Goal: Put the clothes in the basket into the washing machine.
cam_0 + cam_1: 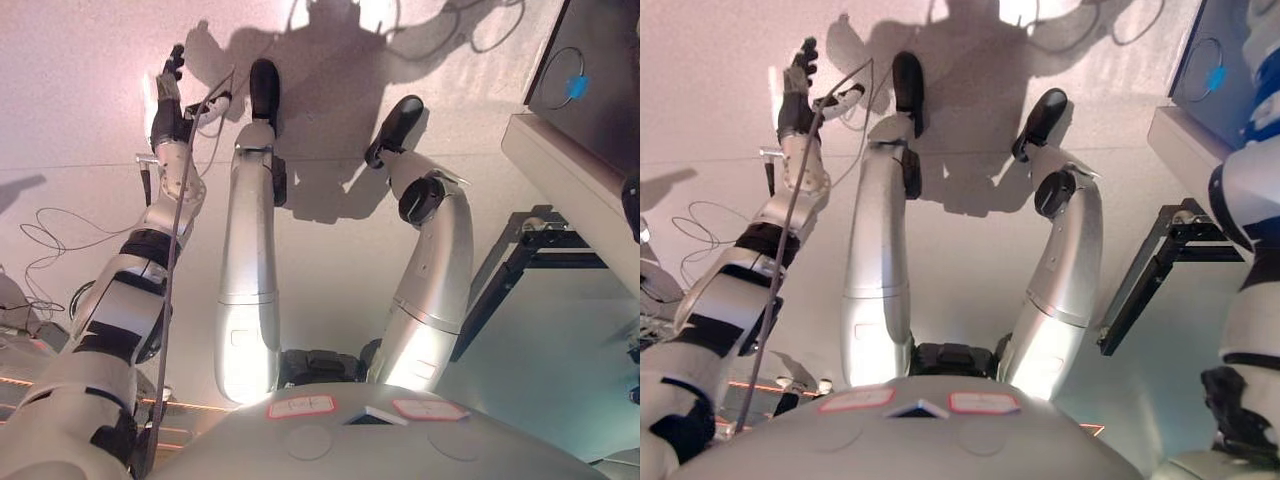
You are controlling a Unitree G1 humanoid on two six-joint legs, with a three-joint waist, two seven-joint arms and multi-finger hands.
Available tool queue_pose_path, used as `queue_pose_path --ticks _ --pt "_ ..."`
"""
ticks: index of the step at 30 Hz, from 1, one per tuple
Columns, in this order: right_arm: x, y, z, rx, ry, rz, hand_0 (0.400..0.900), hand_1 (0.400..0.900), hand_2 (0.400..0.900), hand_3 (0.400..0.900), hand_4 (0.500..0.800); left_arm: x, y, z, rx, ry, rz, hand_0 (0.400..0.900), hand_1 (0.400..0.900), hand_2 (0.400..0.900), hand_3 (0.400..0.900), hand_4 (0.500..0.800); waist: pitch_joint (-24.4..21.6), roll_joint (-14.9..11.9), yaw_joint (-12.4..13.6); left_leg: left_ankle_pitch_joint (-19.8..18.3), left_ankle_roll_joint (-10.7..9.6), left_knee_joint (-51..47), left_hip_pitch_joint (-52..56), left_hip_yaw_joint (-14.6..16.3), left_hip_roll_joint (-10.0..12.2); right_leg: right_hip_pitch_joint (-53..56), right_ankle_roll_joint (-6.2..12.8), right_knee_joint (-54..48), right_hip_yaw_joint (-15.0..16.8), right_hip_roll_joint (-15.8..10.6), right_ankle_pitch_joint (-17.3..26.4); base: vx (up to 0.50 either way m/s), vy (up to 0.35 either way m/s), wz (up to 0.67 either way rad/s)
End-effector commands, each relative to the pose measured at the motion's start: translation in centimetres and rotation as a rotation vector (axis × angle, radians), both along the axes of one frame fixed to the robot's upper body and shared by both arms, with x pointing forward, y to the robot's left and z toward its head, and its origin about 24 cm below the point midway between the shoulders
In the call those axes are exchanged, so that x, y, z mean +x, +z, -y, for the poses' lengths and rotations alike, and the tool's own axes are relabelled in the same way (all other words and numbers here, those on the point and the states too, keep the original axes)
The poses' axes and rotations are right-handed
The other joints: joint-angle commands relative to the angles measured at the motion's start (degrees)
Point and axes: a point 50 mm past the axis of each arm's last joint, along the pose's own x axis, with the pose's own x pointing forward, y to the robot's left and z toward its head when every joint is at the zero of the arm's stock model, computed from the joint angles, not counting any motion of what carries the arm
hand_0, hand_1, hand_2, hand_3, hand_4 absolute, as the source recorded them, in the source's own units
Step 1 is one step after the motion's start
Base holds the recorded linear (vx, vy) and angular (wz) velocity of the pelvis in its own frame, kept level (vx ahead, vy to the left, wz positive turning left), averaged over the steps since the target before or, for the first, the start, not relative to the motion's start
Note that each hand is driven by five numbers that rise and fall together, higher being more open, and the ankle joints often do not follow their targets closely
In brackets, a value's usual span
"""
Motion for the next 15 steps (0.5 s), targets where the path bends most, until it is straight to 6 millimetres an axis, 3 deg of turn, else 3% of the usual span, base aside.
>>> queue_pose_path --ticks 1,15 --pt "-0.90 -1.92 2.72 -0.034 -0.140 -0.062 0.400 0.400 0.400 0.400 0.500 -4.84 -6.57 -2.30 -0.014 0.095 -0.179 0.900 0.900 0.900 0.900 0.800 -8.8 3.8 -2.2 1.7 -0.1 -4.8 0.2 -0.6 -0.5 2.0 7.20 -0.9 1.3 2.2 -1.5 0.00 0.000 0.00" --pt "-1.04 -2.12 2.93 -0.038 -0.145 -0.049 0.400 0.400 0.400 0.400 0.500 -4.55 -6.19 -2.75 -0.016 0.110 -0.171 0.900 0.900 0.900 0.900 0.800 -8.2 3.9 -2.7 1.8 0.2 -4.2 0.5 -0.1 -0.7 2.1 7.25 -0.5 2.0 2.6 -1.2 -0.01 0.006 -0.04"
